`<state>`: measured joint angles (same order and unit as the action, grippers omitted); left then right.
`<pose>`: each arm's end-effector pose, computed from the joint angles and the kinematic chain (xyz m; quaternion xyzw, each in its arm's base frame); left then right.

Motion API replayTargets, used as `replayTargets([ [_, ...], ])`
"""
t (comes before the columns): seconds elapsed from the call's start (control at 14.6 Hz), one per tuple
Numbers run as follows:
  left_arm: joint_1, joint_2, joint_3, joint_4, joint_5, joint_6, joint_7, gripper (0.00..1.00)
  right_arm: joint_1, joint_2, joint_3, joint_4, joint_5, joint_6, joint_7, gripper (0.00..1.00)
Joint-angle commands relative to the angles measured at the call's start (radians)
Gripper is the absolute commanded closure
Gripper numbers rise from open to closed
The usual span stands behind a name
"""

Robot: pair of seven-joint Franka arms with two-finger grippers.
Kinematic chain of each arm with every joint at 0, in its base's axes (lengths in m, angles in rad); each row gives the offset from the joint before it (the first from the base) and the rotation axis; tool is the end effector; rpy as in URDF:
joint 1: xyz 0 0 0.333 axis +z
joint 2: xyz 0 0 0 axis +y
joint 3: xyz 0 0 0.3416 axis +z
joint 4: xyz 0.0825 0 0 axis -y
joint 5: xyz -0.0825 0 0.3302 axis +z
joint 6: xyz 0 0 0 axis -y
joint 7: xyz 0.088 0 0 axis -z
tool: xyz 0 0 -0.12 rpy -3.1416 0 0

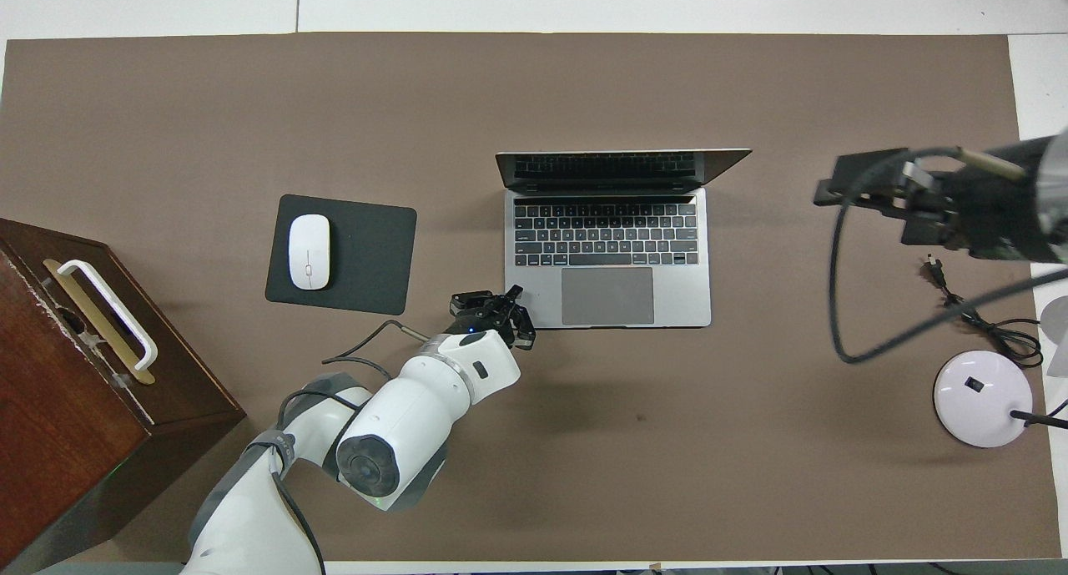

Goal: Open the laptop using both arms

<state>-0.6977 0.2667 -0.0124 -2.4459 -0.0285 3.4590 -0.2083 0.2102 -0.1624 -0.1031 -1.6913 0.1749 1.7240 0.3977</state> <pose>0.4028 -0.3414 0.3465 0.9056 -0.2166 0.3258 0.1636 0.4584 0.0625 0.6805 -0.9796 0.1484 -0.0696 0.1166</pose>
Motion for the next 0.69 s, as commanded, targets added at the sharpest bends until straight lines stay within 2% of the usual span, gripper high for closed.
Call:
replayTargets([
  [0.0,0.012,-0.093,-0.003,0.002,0.019,-0.143,-0.028,1.0,-0.075,-0.068,0.013,-0.025,-0.047,-0.079,-0.191,0.0],
  [0.34,0.035,-0.259,-0.001,0.027,0.019,-0.452,-0.019,1.0,-0.162,-0.106,0.011,-0.024,-0.173,-0.149,-0.43,0.0],
  [0.62,0.066,-0.345,0.006,0.106,0.018,-0.739,-0.014,1.0,-0.181,-0.083,0.016,-0.044,-0.227,-0.094,-0.464,0.0],
])
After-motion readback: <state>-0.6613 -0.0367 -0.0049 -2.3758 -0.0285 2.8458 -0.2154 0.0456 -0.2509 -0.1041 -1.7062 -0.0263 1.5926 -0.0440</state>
